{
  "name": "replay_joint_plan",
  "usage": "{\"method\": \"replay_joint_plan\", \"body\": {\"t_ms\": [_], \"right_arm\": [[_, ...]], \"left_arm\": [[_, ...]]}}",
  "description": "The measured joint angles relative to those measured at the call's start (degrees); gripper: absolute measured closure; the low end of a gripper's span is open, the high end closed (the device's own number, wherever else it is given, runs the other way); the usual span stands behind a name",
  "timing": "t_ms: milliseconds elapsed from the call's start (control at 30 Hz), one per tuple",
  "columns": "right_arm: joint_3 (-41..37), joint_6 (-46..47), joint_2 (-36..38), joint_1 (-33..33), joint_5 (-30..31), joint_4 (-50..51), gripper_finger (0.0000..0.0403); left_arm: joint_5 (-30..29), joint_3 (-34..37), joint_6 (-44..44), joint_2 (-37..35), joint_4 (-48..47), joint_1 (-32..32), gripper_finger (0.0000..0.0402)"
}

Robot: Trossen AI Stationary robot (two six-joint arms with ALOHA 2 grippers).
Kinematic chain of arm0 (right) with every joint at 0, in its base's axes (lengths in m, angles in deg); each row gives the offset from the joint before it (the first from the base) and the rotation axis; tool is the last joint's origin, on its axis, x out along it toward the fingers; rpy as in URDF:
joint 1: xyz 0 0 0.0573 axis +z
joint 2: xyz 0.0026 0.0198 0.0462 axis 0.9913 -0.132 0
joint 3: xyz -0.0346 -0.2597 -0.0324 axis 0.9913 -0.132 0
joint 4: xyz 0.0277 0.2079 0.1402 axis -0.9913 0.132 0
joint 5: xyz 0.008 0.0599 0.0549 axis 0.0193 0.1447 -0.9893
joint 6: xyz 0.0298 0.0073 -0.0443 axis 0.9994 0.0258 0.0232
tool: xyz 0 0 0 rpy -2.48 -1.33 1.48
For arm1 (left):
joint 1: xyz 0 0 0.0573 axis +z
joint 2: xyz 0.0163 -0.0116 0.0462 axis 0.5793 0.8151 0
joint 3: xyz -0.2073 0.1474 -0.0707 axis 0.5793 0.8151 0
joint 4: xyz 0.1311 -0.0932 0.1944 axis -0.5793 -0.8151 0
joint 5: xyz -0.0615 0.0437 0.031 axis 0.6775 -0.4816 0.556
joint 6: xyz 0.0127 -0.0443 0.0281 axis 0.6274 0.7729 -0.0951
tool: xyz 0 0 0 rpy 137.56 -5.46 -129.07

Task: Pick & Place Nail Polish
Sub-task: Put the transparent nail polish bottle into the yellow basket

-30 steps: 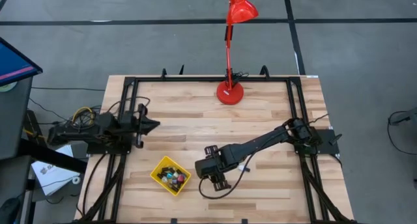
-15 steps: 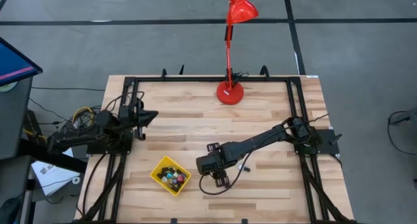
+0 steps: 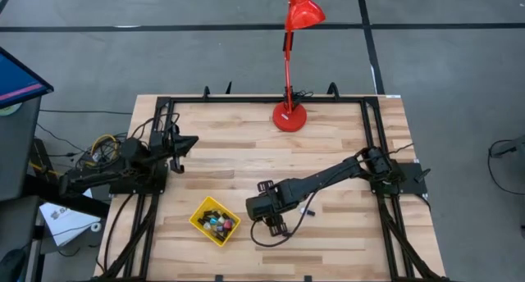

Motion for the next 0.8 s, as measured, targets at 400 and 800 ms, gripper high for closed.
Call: {"method": "replay_joint_plan", "body": {"t_ms": [400, 800], "right_arm": [[0.0, -2.16, 0.0, 0.11, -0.13, -0.24, 0.0193], [0.0, -2.59, 0.0, 0.37, -0.68, -0.22, 0.0197]], "left_arm": [[0.54, 0.0, -0.02, 0.0, -4.67, -1.05, 0.0389], [11.9, 0.0, -0.03, 0.0, -5.88, -6.28, 0.0389]]}}
